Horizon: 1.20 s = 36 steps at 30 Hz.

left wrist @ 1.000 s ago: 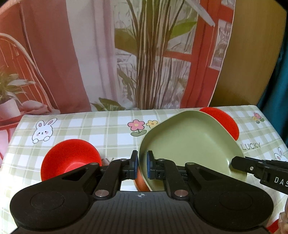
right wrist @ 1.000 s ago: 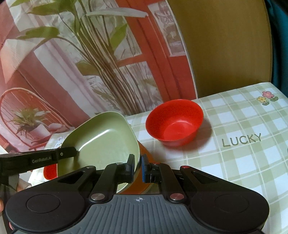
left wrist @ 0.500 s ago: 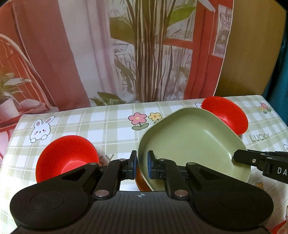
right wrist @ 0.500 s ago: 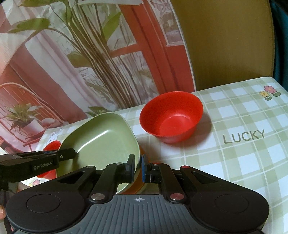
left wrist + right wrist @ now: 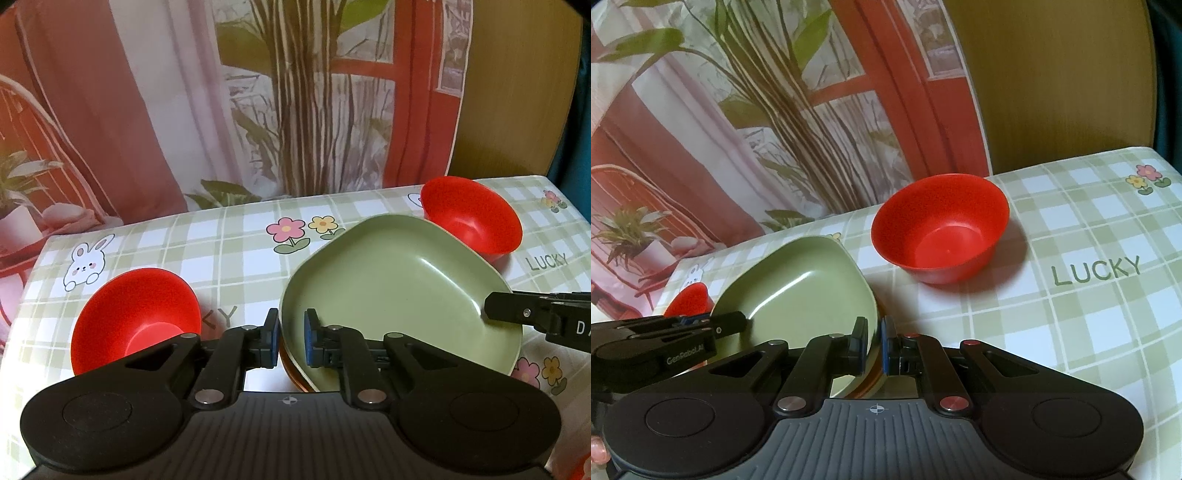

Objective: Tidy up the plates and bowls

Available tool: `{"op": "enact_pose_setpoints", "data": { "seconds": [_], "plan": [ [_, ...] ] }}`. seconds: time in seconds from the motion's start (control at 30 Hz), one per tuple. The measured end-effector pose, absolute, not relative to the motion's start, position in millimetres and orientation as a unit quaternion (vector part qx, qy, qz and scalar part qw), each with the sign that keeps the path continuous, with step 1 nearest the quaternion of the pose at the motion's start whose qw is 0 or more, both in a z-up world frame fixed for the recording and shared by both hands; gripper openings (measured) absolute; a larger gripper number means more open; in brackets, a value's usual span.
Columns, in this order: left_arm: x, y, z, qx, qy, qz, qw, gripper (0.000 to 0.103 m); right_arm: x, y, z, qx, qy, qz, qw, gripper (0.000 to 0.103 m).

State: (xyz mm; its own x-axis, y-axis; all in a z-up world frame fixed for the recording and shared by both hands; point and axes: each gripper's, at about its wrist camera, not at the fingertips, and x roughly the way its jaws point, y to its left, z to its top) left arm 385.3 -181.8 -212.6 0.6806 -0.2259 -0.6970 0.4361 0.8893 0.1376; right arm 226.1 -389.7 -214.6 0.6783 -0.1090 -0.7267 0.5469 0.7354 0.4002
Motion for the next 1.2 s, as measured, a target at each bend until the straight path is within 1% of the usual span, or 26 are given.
{"op": "enact_pose_setpoints", "data": {
  "seconds": [0.67,0.77,0.93,1.2],
  "plan": [
    [380.1,-180.5,-210.3,0.152,0.354,-0.179,0.905,0.015,220.5,-388.8,-211.8,0.305,0.347,-0.196,0.865,0.010],
    [377.9,-178.5,-208.5,0.150,0.352,-0.176,0.907,0.015,217.4,-389.9,-209.6,0.306,0.341,-0.201,0.866,0.014],
    [376.9,-178.0,-208.1,0.146,0.354,-0.172,0.908,0.015,214.2,-390.0,-210.3,0.305,0.339,-0.200,0.867,0.012],
    [377.8,-177.5,-208.7,0.142,0.354,-0.171,0.908,0.015,219.5,-392.3,-220.6,0.318,0.352,-0.199,0.857,0.012]
  ]
}}
